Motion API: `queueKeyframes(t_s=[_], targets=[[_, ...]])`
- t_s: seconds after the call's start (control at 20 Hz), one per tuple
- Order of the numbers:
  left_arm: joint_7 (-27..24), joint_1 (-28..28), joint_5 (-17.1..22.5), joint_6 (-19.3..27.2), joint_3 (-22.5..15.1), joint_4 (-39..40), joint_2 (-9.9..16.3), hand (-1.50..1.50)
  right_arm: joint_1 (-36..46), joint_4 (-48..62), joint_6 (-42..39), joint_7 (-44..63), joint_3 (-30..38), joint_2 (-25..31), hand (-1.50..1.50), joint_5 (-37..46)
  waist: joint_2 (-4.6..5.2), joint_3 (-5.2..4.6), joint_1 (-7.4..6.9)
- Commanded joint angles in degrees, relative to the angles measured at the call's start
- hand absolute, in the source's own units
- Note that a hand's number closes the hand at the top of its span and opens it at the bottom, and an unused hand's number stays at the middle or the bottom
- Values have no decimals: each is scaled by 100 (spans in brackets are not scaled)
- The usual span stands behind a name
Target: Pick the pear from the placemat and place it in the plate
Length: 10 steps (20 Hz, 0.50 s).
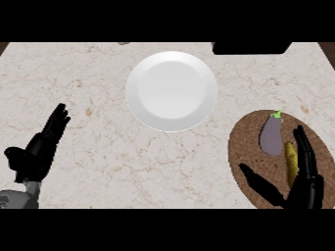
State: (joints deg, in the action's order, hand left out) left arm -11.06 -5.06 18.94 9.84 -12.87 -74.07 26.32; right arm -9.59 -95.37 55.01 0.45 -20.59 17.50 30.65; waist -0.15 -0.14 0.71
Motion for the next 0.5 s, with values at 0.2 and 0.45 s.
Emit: queueKeyframes(t_s=[0.2, 0.45], targets=[[28, -19, -106, 94, 77, 38, -82, 0, -1139, -893, -1238, 2182, 357, 430, -150, 1827, 20, -22, 51], [6, 202, -105, 0, 23, -280, -46, 0, -1424, -1675, -2821, 3681, 339, 641, -150, 2554, 15, -20, -66]])
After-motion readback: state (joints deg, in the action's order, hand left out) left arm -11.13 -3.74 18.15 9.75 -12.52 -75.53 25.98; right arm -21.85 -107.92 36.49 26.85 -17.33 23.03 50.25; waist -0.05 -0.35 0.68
